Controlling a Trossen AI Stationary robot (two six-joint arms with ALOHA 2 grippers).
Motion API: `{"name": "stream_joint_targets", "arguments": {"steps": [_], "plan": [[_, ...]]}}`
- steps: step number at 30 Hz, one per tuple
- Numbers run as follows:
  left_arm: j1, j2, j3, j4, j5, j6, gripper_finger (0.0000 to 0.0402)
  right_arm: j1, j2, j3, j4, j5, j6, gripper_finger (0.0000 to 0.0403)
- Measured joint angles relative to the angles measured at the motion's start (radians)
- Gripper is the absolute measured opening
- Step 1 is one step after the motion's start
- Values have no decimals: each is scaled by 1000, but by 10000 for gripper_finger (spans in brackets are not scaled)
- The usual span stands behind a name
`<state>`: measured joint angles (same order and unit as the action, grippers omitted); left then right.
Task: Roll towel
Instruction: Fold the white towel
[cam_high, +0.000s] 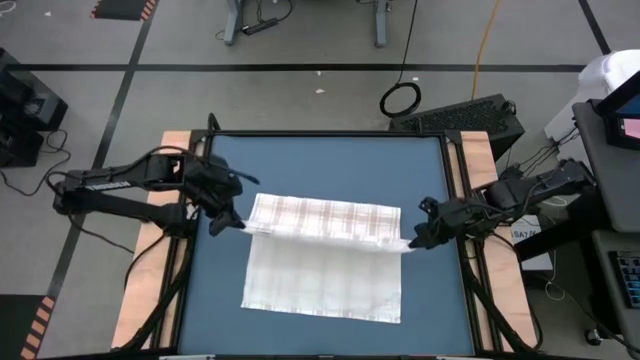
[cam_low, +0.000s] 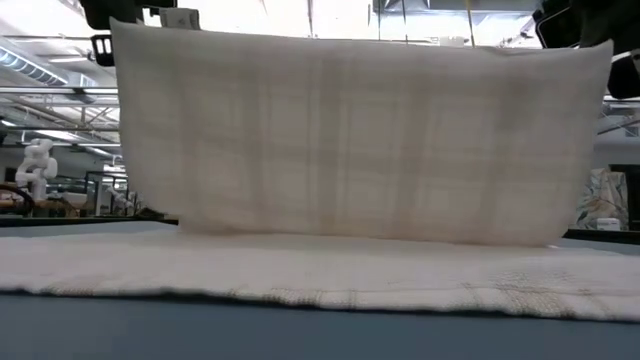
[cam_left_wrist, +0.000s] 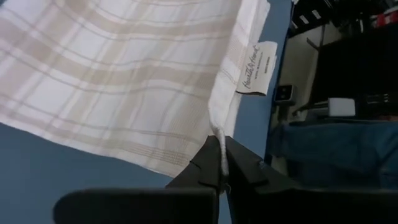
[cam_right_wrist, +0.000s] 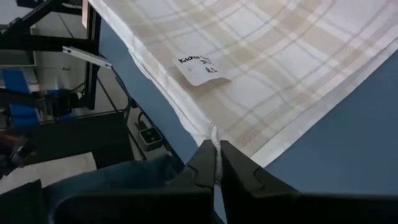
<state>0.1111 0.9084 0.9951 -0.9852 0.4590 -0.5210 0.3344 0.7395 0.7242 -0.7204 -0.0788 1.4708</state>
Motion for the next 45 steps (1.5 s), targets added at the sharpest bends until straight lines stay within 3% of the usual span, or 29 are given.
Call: {"name": "stream_joint_targets", "arguments": {"steps": [13,22,37,45], "plan": [[-118,1,0,5,-10,-101,11,117,26,0,19,4,55,1],[-169,22,0,12,-77,-127,11,203,61,0,22,18,73,1],[-334,106,-1,29,-133,-172,11,303,217,0,132,2,152,1],[-406,113,-69,66,-184,-231,11,344,295,0,190,7,184,3]]}}
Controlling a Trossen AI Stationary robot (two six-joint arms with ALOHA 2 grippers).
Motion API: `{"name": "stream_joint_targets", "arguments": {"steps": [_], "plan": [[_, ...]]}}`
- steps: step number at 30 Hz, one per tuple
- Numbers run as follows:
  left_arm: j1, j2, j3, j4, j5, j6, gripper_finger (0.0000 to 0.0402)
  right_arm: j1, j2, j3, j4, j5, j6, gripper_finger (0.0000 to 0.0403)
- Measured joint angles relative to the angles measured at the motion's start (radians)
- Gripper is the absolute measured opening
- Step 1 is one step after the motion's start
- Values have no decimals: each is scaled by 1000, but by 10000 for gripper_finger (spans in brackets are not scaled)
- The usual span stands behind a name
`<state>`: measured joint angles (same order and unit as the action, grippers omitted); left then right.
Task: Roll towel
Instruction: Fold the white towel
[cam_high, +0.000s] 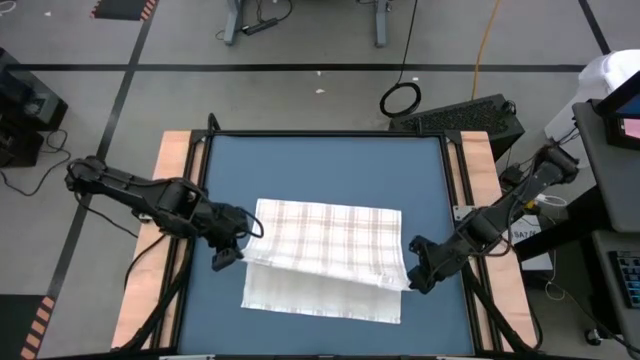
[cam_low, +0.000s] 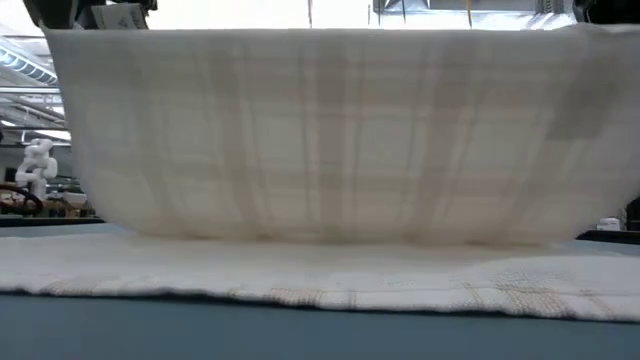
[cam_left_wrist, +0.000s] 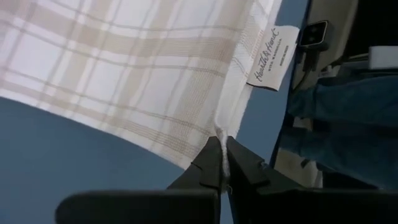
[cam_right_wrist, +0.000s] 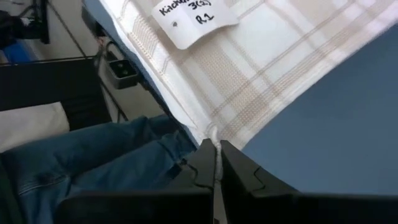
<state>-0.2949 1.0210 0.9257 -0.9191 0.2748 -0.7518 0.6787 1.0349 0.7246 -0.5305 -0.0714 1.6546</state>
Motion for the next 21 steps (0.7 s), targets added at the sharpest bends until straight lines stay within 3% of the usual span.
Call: {"name": "stream_joint_targets", "arguments": {"steps": [7,21], "plan": [[-32,0,-61,96,-41,-27,11,30,72,0,6,-6,21,3],[-48,0,-171,116,-51,-29,11,31,223,0,134,-7,25,4]]}}
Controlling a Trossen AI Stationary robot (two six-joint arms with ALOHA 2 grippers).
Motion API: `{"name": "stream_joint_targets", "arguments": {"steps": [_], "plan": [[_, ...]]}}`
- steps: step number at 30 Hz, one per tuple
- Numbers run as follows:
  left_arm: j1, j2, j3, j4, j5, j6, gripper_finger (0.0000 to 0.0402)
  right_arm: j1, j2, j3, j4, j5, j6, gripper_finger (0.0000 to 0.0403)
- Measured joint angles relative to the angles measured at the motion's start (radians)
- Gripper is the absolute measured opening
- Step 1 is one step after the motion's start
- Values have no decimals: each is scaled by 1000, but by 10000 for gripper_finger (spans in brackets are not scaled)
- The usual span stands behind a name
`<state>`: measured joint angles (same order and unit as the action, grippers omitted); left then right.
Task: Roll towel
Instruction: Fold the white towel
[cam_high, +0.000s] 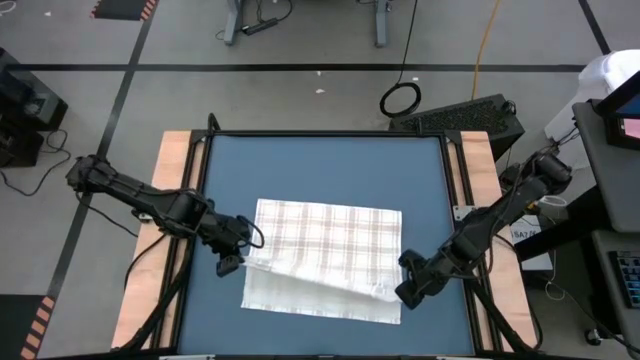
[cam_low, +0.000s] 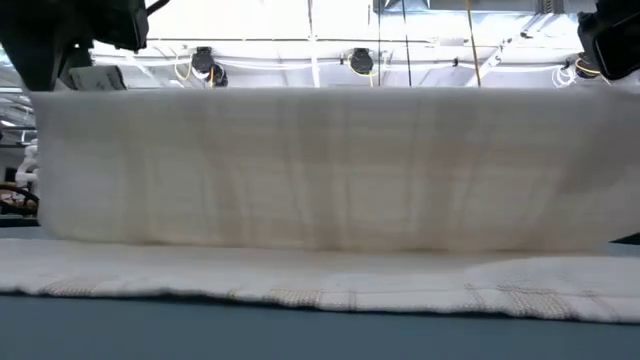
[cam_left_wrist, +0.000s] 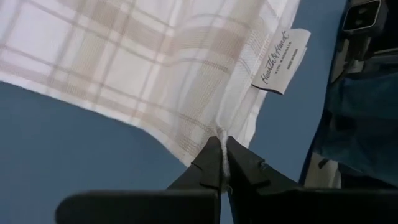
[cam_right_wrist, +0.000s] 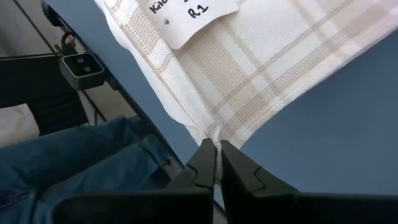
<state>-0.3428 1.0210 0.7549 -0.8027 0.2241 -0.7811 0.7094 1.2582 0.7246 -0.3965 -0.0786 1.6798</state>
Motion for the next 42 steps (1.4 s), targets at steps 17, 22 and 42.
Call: {"name": "stream_joint_targets", "arguments": {"steps": [17,22,42], "plan": [[-6,10,-59,112,6,29,11,32,100,0,42,-1,0,4],[-47,41,-60,118,11,29,11,38,120,0,89,-8,-14,4],[-196,106,-59,198,13,-75,11,77,127,-1,168,-22,34,4]]}}
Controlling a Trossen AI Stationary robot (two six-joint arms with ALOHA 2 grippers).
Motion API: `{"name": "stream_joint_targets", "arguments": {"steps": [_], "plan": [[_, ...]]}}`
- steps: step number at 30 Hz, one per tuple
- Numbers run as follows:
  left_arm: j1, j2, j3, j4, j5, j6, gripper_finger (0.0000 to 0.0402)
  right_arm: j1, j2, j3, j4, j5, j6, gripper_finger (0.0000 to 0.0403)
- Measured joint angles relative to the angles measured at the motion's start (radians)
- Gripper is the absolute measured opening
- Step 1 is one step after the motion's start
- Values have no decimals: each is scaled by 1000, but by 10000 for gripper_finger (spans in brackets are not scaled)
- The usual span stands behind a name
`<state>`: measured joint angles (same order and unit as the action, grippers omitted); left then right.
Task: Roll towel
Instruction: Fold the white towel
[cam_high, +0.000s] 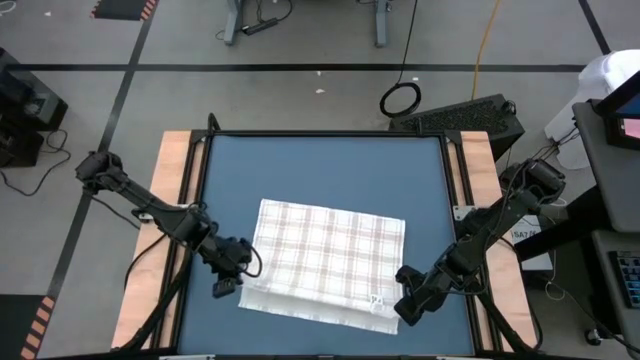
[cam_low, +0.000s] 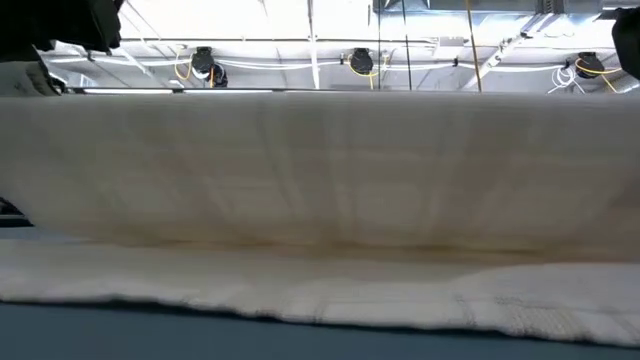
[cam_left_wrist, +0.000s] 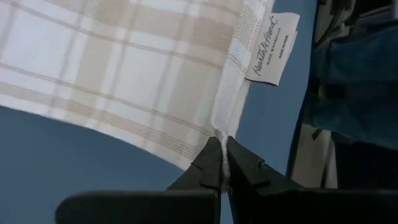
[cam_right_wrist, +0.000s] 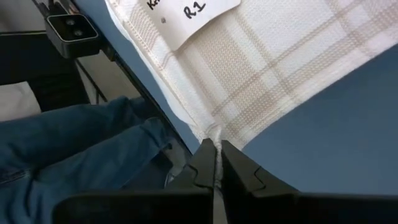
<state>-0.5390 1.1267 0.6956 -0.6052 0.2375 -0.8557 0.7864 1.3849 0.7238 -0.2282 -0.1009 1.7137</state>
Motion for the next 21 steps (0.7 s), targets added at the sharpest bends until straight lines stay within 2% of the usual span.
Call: {"name": "stream_joint_targets", "arguments": {"steps": [10,21], "plan": [[-17,-29,1,49,63,-82,11,10,-1,0,142,-17,66,4],[-20,-81,17,31,48,-102,11,16,-1,58,112,45,79,4]]}}
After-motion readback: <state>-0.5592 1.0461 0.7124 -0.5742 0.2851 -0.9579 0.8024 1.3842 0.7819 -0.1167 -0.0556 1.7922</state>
